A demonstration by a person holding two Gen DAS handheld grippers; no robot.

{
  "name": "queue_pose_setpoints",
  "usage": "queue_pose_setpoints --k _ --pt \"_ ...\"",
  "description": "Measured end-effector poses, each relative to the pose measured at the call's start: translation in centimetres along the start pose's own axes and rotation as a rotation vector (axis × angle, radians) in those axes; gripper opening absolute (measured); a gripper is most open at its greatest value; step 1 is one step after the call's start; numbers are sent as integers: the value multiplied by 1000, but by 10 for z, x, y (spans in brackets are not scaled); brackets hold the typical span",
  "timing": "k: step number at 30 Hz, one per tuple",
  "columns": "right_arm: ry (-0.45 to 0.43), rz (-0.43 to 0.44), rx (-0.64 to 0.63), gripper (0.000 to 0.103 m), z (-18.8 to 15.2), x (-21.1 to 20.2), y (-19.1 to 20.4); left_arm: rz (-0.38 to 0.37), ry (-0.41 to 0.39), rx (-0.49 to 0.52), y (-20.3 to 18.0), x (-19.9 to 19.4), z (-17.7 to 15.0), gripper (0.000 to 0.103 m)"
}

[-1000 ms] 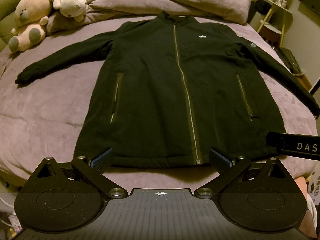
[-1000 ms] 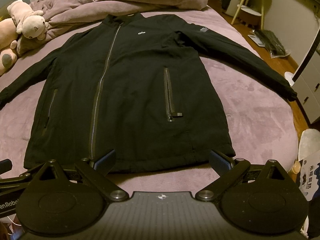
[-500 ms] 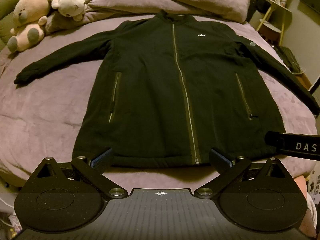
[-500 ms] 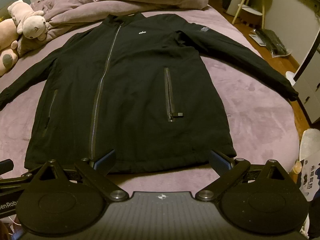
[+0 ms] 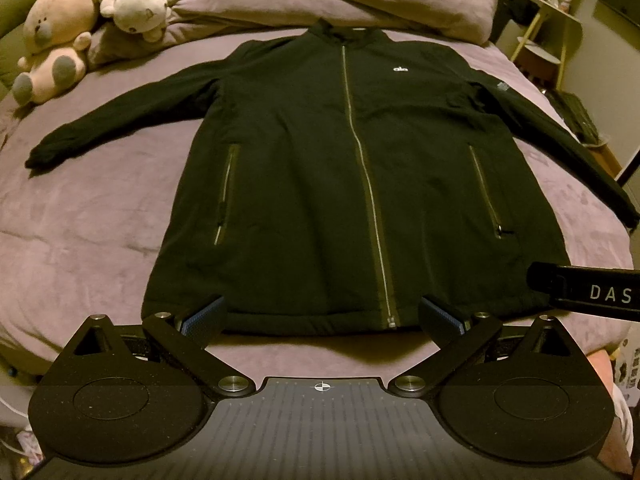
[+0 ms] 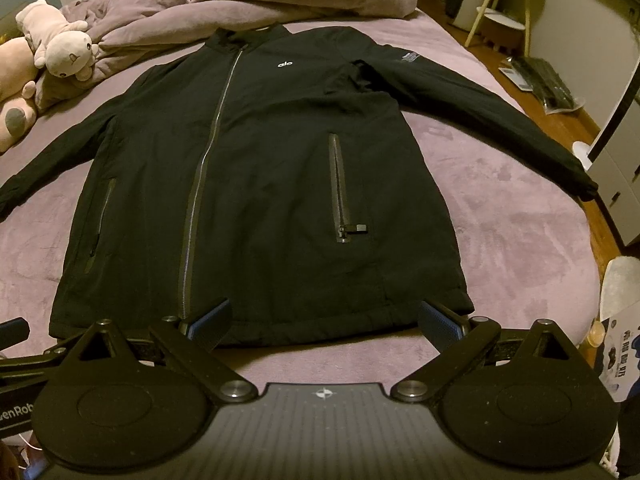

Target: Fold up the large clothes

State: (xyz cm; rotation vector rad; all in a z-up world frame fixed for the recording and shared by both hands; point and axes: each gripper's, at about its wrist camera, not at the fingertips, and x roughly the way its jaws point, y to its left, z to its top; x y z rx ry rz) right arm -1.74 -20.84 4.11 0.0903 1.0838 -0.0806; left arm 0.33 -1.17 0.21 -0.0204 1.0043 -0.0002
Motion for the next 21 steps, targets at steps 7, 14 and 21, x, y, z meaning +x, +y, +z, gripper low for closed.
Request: queue_pose_setpoints --k 7,14,21 --pt "9 23 4 99 -2 3 -2 -2 2 -1 0 1 -1 103" --pt "16 68 13 99 -4 7 -5 -5 13 -5 0 6 0 103" --pt "-132 363 101 99 -8 6 -28 -18 -31 -13 6 14 2 103"
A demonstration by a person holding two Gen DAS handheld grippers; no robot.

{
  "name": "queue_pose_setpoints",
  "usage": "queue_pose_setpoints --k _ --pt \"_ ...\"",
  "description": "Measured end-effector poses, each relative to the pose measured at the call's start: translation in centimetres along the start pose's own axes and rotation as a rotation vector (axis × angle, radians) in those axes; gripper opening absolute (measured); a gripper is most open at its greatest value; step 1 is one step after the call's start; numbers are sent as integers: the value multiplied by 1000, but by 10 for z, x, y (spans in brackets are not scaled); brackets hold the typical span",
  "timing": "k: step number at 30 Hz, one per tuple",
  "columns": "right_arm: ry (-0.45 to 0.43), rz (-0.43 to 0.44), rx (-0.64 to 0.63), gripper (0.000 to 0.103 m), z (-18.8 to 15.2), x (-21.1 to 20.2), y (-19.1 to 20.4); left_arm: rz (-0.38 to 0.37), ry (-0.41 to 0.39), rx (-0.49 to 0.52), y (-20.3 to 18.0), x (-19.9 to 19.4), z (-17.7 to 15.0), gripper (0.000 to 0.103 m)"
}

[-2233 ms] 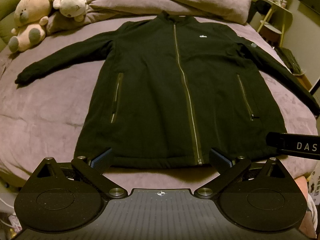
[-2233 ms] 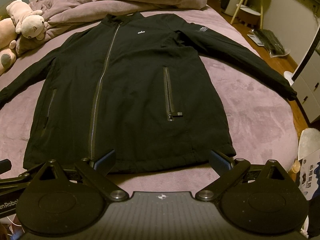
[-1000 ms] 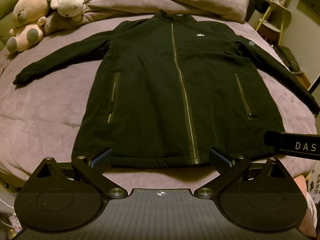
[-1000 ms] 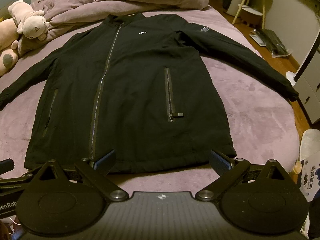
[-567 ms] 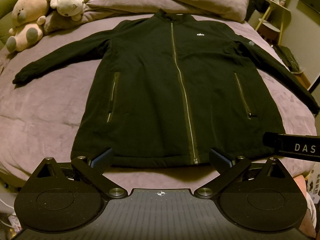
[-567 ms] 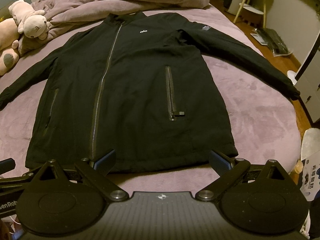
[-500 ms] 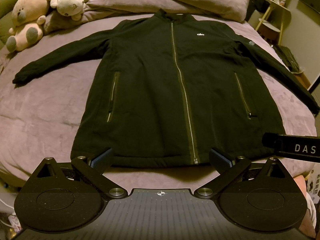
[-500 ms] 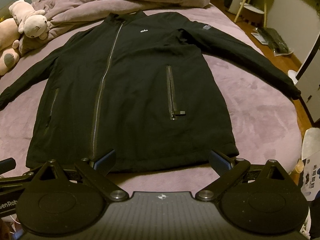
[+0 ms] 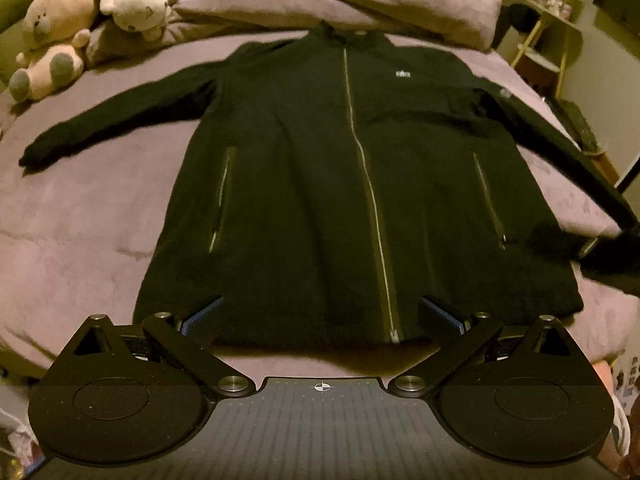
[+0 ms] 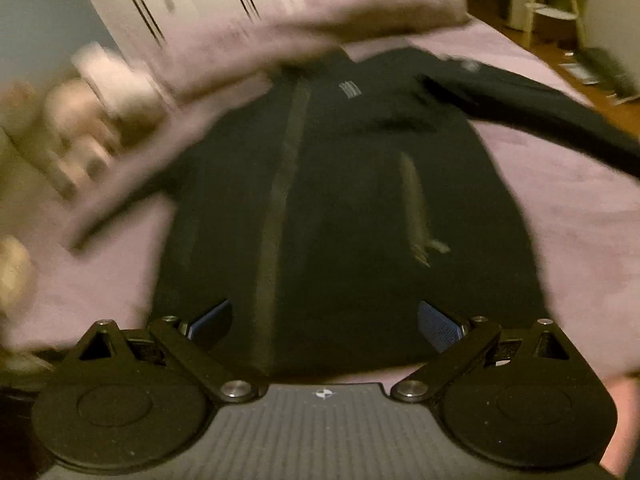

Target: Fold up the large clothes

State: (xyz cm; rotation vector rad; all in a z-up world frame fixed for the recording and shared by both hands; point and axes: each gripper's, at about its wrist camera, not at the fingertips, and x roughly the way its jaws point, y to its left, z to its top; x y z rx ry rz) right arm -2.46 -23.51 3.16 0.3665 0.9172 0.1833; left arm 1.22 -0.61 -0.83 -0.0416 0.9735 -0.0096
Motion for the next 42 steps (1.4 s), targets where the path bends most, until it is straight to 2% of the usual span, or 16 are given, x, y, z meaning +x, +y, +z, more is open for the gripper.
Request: queue_pose_setpoints --k 2,5,8,12,14,18,21,24,26,28,31,33,35,36,39,42 --pt "-94 83 77 99 3 -4 -18 1 -9 -5 2 7 4 103" --pt "-162 171 177 99 19 1 -58 -6 -9 -46 8 22 16 103" --pt "-233 139 341 99 40 8 -113 -4 -28 -86 13 41 31 103" --pt "-340 67 662 98 64 25 -215 9 -49 -126 14 76 56 103" --pt "-389 16 756 88 72 39 -259 23 -65 -143 14 95 70 103" --pt "-450 -58 948 51 84 69 -330 76 -73 -158 14 133 92 103" --pt "-477 -93 1087 48 85 93 -366 138 -45 -160 15 158 103 103" --pt "-494 -94 1193 46 82 120 -391 163 -34 -155 18 174 106 103" --pt "-507 -77 1229 32 80 130 -400 183 -8 -164 23 185 105 103" --pt "-488 -98 1205 17 84 136 -405 189 23 -179 30 193 102 103" --pt "-453 -215 1070 11 109 130 -389 182 36 -199 40 199 98 103" --pt "-477 -306 937 10 135 119 -367 180 38 -198 45 200 97 103" --pt "-523 -378 760 9 167 106 -338 160 41 -200 47 203 95 103" --pt "-535 -404 634 9 185 105 -311 150 40 -195 48 204 93 103" --pt "-533 -388 321 9 222 117 -240 132 26 -185 51 207 91 103" --pt "-464 -359 -31 10 231 149 -156 125 10 -167 51 207 90 103"
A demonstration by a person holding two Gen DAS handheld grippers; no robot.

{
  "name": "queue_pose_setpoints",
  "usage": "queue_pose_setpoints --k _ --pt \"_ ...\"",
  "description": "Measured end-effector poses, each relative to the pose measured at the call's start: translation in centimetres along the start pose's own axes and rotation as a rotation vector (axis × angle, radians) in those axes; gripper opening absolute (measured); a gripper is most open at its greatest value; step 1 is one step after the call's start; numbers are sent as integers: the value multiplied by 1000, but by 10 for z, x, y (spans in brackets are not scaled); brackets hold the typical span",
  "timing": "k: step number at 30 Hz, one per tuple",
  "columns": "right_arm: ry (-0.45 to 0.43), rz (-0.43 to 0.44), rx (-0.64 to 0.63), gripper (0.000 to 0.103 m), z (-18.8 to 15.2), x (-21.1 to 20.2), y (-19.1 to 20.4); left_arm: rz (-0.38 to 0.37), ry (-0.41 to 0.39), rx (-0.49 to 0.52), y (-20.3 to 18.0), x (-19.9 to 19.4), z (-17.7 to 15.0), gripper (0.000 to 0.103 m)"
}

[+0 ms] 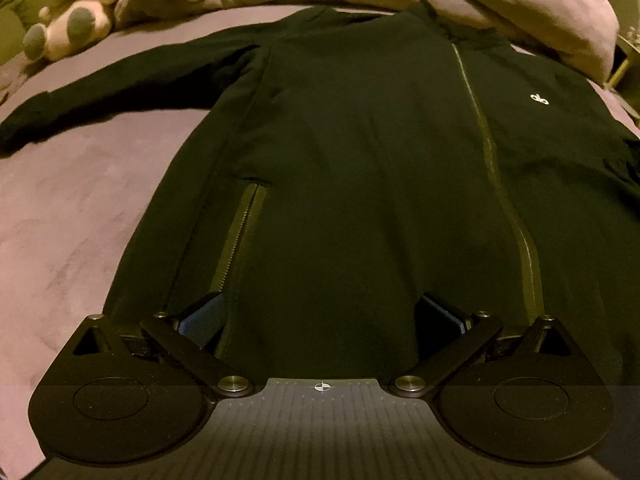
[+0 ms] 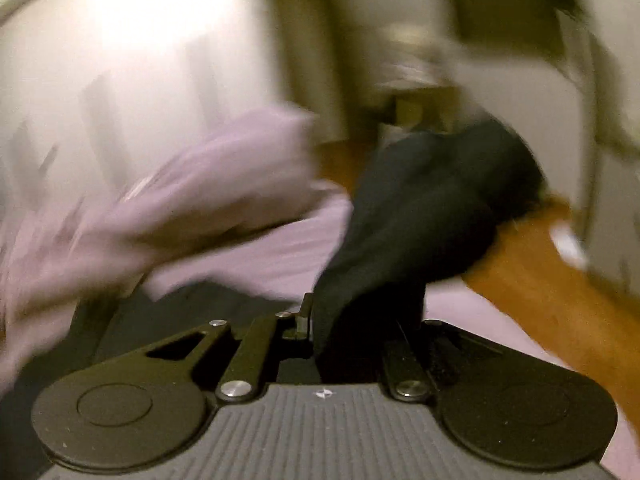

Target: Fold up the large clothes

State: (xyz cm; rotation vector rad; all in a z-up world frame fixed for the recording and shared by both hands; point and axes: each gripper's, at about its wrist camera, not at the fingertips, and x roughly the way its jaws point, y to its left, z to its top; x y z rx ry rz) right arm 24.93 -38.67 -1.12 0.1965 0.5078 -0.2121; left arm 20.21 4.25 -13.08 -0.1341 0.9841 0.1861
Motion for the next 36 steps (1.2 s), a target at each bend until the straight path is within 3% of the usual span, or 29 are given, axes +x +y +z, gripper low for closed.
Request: queue_pose_setpoints --k 2,4,5,7,10,12,16,18,21,25,26,28,33,36 --pt "54 57 -249 14 -25 6 61 -5 0 11 2 -2 0 103" --pt "130 96 -428 43 -57 12 104 -8 11 16 2 -6 2 103" --pt "178 130 -507 48 -74 15 122 -9 16 17 2 -9 4 103" --pt "240 185 -550 49 -98 12 133 -32 4 19 1 -15 12 103" --pt "282 277 -415 52 -104 -2 114 -128 -47 14 -10 -25 32 103" --pt "291 308 -292 52 -97 -10 93 -254 -57 2 -28 -25 52 103" --pt "296 266 9 52 -89 -11 45 -505 -35 0 -74 -4 89 101" --pt "307 243 117 52 -97 -5 22 -578 9 0 -102 18 107 88" --pt "329 223 239 51 -109 -5 -8 -626 88 -24 -129 51 121 81" --pt "341 207 248 51 -117 -15 -17 -645 188 -50 -148 85 123 70" --pt "342 204 248 51 -117 -12 -18 -649 188 -49 -150 88 120 68" --pt "341 202 266 51 -120 -9 -24 -669 183 -53 -152 92 119 51" --pt "337 174 305 51 -120 -10 -31 -697 159 -28 -162 86 117 36" --pt "334 159 317 51 -119 -8 -30 -704 91 -11 -155 72 123 22"
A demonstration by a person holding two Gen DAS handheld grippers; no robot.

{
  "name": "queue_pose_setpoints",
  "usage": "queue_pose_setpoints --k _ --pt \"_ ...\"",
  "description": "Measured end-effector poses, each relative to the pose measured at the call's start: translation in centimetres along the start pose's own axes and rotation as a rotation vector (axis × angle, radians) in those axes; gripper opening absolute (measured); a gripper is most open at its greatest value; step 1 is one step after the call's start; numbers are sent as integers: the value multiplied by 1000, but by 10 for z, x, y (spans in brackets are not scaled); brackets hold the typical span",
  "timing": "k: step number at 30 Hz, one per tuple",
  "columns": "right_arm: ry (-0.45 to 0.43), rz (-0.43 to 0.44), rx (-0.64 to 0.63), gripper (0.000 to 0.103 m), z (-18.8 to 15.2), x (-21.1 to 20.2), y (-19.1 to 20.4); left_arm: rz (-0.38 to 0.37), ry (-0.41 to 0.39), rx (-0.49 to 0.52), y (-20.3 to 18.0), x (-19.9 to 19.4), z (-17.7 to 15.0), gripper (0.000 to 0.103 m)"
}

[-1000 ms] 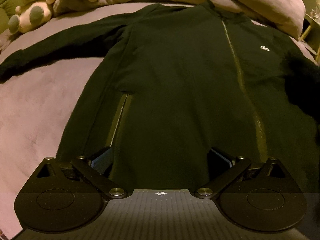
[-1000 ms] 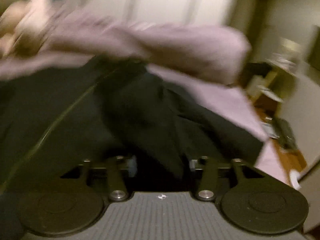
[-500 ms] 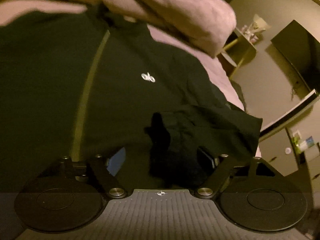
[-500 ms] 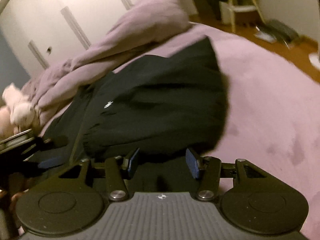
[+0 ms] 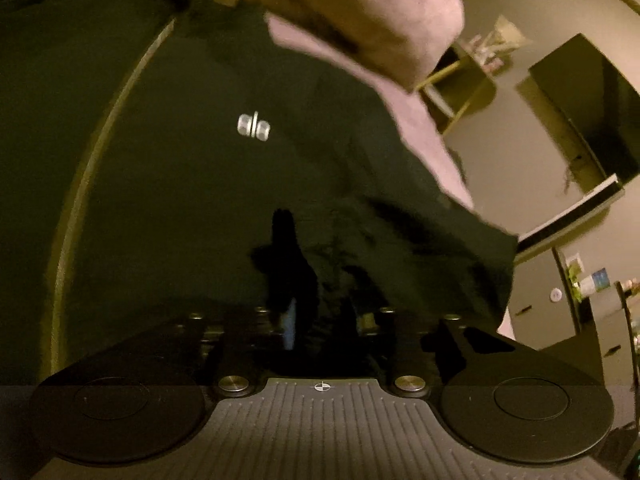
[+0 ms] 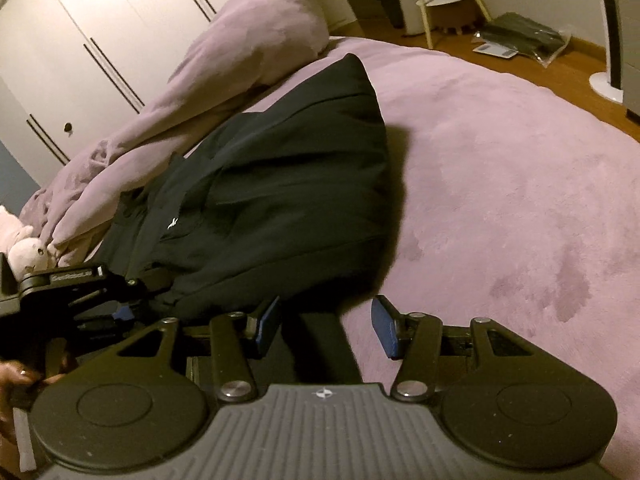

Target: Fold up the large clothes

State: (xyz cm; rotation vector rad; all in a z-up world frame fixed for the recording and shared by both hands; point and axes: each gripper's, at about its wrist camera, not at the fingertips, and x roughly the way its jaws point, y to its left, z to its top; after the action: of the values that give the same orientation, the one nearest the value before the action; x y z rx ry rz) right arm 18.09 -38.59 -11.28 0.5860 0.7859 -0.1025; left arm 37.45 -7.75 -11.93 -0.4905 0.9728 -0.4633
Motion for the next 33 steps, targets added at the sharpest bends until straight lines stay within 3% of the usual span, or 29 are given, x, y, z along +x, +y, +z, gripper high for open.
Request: queue_pose_setpoints --k 2,4,5,8,9,11,13,16,18,20,21,22,24,30,33 --pt "1 -7 2 51 2 0 2 7 -65 19 4 -27 8 19" --pt "-9 -17 -13 51 7 -2 5 79 -136 57 15 -56 19 16" --pt "-15 -17 -23 51 9 -3 7 138 -166 92 20 -70 22 16" --pt "-29 -19 -51 51 16 -3 14 413 -240 205 44 -98 31 15" --pt "-30 -16 -58 51 18 -1 17 508 -239 210 59 -103 33 15" --pt "-28 -10 -68 51 21 4 23 597 -220 168 88 -109 34 15" --pt "-25 0 -82 51 24 10 34 583 -191 82 117 -113 33 21" --pt "-9 23 -95 51 28 20 48 468 -209 -63 151 -120 29 35" --pt "4 41 -99 51 31 26 56 385 -238 -153 166 -123 25 40" --pt "17 56 -98 51 34 33 63 341 -238 -220 175 -120 24 41" --pt "22 65 -94 51 35 37 66 333 -237 -233 179 -120 24 32" --pt "26 77 -85 51 37 41 68 336 -246 -222 179 -120 27 21" --pt "34 103 -52 51 42 49 73 355 -278 -179 175 -127 34 15" --pt "54 257 104 51 55 79 84 483 -453 -31 153 -158 72 13" --pt "95 303 207 51 57 107 84 518 -488 7 148 -164 84 13"
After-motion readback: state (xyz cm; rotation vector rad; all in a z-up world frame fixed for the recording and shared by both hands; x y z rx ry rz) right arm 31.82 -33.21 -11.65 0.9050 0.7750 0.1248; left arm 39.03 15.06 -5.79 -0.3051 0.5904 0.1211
